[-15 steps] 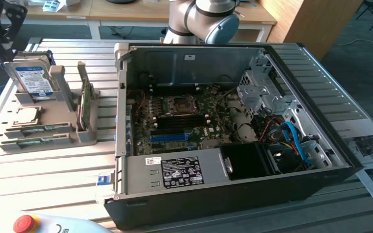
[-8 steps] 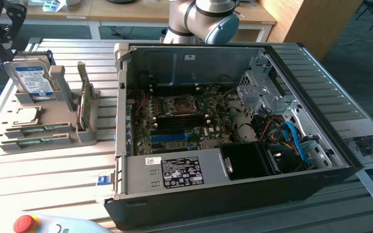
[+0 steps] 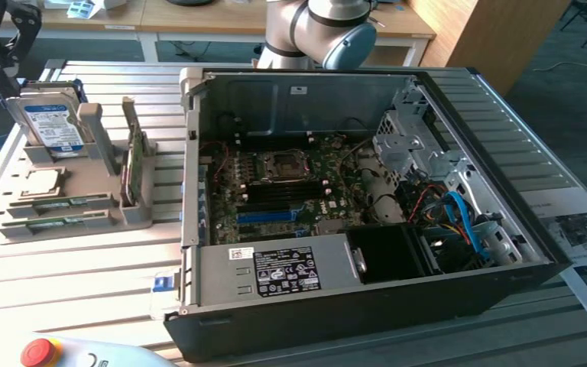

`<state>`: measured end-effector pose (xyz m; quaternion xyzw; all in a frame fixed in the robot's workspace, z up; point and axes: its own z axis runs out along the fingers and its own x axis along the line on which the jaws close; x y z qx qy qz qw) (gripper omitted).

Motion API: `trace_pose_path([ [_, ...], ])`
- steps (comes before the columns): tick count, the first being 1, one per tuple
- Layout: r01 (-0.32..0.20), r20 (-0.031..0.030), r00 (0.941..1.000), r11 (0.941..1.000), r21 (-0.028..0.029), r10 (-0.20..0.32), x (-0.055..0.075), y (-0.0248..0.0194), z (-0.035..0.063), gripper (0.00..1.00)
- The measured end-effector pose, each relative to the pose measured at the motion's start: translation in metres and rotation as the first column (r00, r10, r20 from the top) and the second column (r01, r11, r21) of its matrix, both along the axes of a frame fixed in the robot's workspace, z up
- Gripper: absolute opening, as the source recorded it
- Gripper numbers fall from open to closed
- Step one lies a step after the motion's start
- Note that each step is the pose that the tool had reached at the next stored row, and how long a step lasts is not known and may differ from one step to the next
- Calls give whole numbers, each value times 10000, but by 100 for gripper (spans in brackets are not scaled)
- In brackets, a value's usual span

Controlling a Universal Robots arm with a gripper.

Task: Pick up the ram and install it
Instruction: 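Pick up the ram and move it above insertion slot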

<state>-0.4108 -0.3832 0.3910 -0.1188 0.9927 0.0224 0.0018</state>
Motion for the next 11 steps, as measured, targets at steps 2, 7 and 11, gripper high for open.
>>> trace_pose_path([
  [2, -209, 0, 9998, 9998, 0, 209, 0, 0, 0, 11],
  [7, -770, 0, 9970, 9970, -1, 770, 0, 0, 0, 11],
  [11, -1238, -1, 9923, 9923, 0, 1238, 0, 0, 0, 11],
])
